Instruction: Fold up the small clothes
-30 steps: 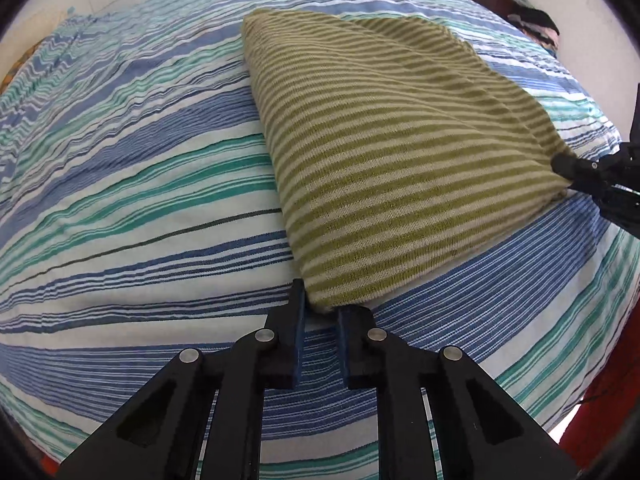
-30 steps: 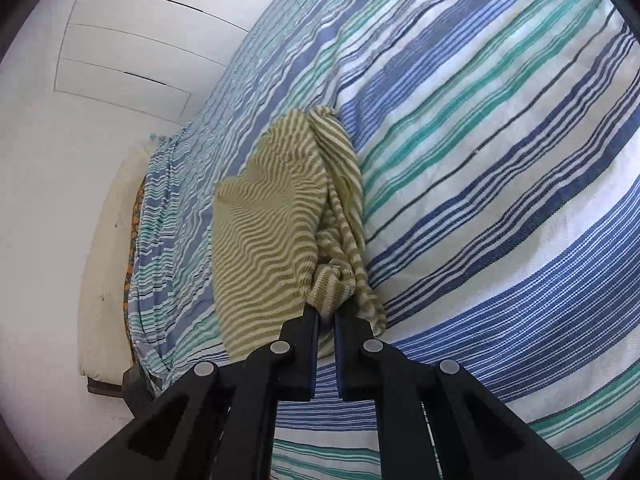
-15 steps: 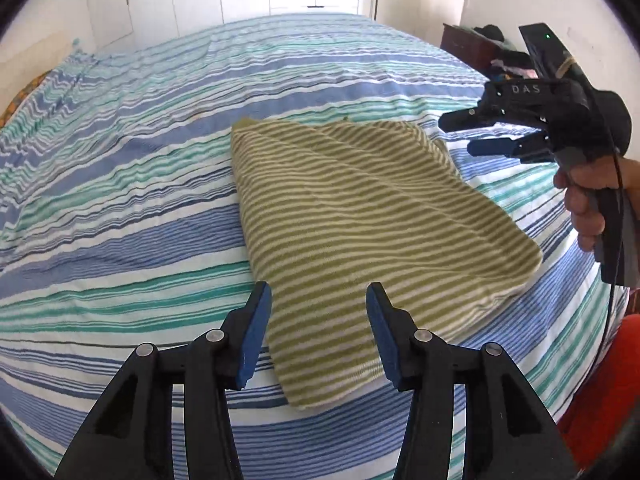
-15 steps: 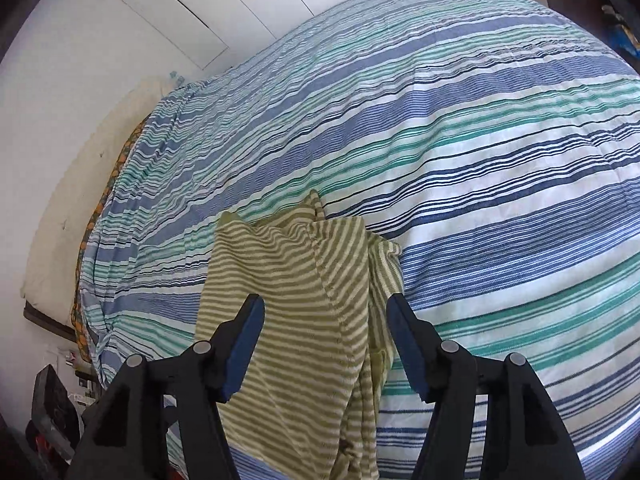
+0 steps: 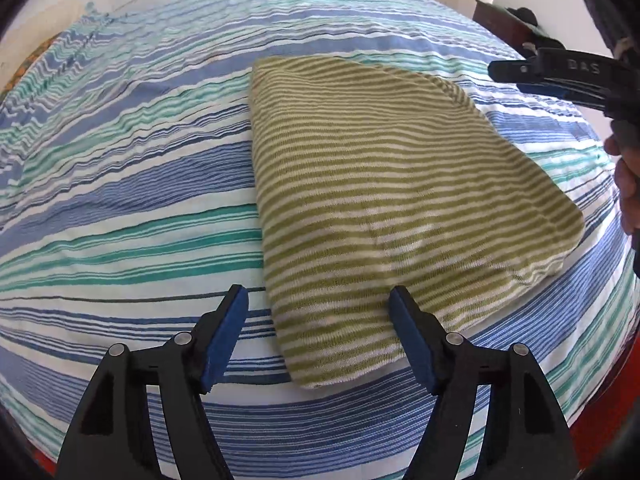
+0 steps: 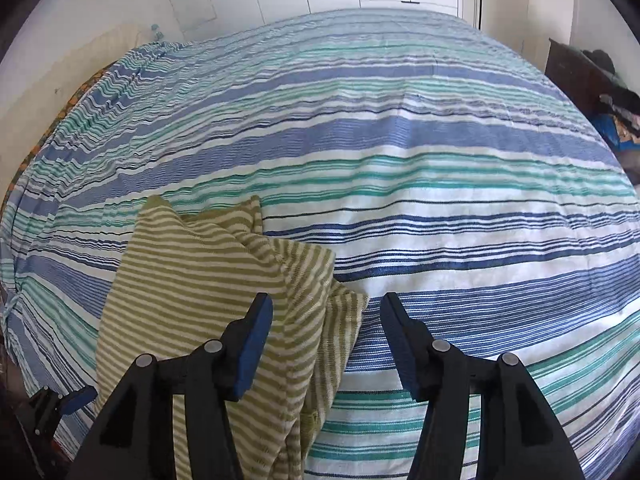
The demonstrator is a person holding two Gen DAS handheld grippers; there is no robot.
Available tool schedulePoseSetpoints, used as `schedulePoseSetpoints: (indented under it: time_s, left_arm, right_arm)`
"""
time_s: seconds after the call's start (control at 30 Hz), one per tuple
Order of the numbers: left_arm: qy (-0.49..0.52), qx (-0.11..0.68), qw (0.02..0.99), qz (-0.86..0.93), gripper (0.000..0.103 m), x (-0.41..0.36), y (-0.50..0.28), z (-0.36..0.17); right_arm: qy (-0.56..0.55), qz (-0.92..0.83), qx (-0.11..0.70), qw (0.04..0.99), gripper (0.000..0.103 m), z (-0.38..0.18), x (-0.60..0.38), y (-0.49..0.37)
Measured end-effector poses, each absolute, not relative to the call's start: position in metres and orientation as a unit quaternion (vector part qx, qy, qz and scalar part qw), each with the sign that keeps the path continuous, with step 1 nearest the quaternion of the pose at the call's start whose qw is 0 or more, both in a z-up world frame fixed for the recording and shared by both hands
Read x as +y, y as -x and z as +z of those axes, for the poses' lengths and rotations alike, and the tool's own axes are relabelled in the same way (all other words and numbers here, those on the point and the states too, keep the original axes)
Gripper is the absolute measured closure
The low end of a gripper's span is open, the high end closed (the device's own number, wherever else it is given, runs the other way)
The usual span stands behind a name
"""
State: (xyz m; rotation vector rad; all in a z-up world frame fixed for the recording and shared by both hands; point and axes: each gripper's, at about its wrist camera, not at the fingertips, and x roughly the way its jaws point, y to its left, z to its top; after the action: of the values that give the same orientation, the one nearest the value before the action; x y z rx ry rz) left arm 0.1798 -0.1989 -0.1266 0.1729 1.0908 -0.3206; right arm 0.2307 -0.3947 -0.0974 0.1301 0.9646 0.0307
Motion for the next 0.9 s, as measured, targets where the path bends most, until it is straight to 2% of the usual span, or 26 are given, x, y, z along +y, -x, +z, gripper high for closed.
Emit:
schedulePoseSetpoints:
  time_s: [0.13,0.2,0.27,0.3,0.33,0.37,0.4,0.43,0.47,0.5,0.57,0.9]
  left_arm:
    - [-0.103,0.528,0.834,-0.122,0.024,-0.201,-0.177,-0.135]
    - [-0.112,0.539,0.827,-0.113,0.024,-0.205,-0.176,-0.142]
    - [-0.114,0.54,0.827,-0.107,0.024,-0.206,-0.174,-0.139]
    - [-0.111,0.543,0.825,-0.11,0.024,-0.204,-0.173,-0.135]
    - [-0.109,0.543,0.825,-0.111,0.024,-0.202,-0.17,-0.129]
    - [-0.111,0.538,0.828,-0.11,0.024,-0.2,-0.168,-0.123]
    - [-0.114,0.531,0.832,-0.11,0.023,-0.199,-0.166,-0.116]
    - [-0.116,0.526,0.835,-0.111,0.023,-0.198,-0.163,-0.112]
    - [-0.118,0.524,0.836,-0.11,0.023,-0.197,-0.161,-0.109]
    - [-0.118,0.523,0.837,-0.11,0.023,-0.196,-0.161,-0.107]
    - [-0.117,0.522,0.838,-0.111,0.023,-0.194,-0.161,-0.106]
    - [-0.127,0.517,0.839,-0.109,0.023,-0.189,-0.159,-0.102]
  right_arm:
    - [-0.062,0.169,0.399,0.899,0.045,-0.057,-0.355,-0.153]
    - [-0.05,0.206,0.406,0.889,0.043,-0.073,-0.336,-0.128]
    - [-0.038,0.183,0.463,0.866,0.045,-0.117,-0.331,-0.125]
    - [-0.043,0.152,0.507,0.847,0.048,-0.142,-0.339,-0.126]
    - [-0.068,0.125,0.533,0.834,0.063,-0.159,-0.353,-0.123]
    - [-0.105,0.107,0.514,0.845,0.064,-0.154,-0.366,-0.113]
    - [-0.133,0.099,0.492,0.855,0.062,-0.142,-0.374,-0.103]
    - [-0.142,0.089,0.472,0.865,0.045,-0.128,-0.378,-0.093]
    - [-0.138,0.078,0.45,0.879,0.024,-0.114,-0.379,-0.083]
    - [-0.131,0.069,0.424,0.893,0.018,-0.101,-0.379,-0.072]
    - [-0.117,0.063,0.393,0.91,0.015,-0.086,-0.376,-0.057]
    - [-0.131,0.066,0.422,0.895,0.015,-0.099,-0.375,-0.049]
